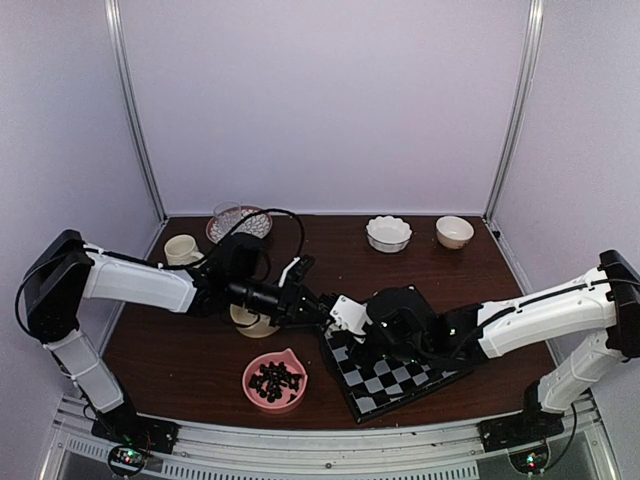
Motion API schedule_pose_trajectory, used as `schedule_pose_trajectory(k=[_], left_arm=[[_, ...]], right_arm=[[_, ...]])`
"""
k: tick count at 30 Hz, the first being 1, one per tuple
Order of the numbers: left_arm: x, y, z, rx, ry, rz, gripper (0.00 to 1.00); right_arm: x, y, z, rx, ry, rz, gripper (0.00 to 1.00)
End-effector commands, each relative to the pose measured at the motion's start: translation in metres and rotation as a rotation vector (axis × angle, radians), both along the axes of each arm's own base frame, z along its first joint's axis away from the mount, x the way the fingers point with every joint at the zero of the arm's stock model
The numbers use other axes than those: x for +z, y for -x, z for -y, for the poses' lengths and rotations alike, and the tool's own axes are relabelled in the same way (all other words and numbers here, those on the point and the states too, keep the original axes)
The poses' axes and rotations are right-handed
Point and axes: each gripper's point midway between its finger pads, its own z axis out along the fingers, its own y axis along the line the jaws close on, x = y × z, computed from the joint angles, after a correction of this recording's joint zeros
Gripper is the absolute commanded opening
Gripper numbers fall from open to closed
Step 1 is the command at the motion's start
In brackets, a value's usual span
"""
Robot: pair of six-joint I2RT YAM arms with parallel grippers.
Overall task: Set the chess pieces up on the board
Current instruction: Pass from the right arm to the left
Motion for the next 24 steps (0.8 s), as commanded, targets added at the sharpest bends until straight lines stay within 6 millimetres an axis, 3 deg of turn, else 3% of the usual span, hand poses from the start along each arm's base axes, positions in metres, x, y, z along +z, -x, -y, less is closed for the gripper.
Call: schedule_pose_trajectory(k=[1, 24], left_arm=[[0.001, -0.003, 0.005, -0.013, 0.039, -0.028, 0.37], [-0.016, -0.002, 0.008, -0.027, 0.022, -0.093, 0.17]], right_arm=[[0.008, 0.005, -0.002, 0.022, -0.032, 0.015, 0.15], [0.009, 0.001, -0.006, 0.009, -0.031, 0.027, 0.15]])
